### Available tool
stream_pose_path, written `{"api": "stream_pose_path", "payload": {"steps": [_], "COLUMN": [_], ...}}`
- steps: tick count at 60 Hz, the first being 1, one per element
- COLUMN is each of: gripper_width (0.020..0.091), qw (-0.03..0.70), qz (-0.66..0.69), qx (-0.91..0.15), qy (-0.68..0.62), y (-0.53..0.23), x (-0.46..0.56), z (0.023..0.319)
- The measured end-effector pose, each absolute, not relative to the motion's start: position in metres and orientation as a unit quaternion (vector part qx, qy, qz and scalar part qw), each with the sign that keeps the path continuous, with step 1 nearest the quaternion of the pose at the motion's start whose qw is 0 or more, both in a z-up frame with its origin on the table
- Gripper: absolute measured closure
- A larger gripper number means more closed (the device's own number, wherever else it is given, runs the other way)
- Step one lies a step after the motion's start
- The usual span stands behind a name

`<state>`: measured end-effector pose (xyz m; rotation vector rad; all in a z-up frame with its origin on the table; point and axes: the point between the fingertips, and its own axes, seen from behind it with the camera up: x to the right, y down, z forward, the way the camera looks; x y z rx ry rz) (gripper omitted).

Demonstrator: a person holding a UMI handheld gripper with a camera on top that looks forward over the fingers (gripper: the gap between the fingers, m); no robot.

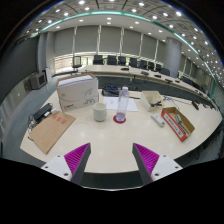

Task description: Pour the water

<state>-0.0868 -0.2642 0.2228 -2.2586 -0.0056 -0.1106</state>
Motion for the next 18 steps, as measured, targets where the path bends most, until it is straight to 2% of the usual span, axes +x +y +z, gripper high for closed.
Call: {"api": "stream_pose_path", "payload": {"steps": [18], "gripper_width": [0.0248], "qw": [0.427], "qz": [-0.038], "qx": [-0.903], "qy": [-0.019], "y": [-0.283], "x": [-0.084], "z": [0.228]}}
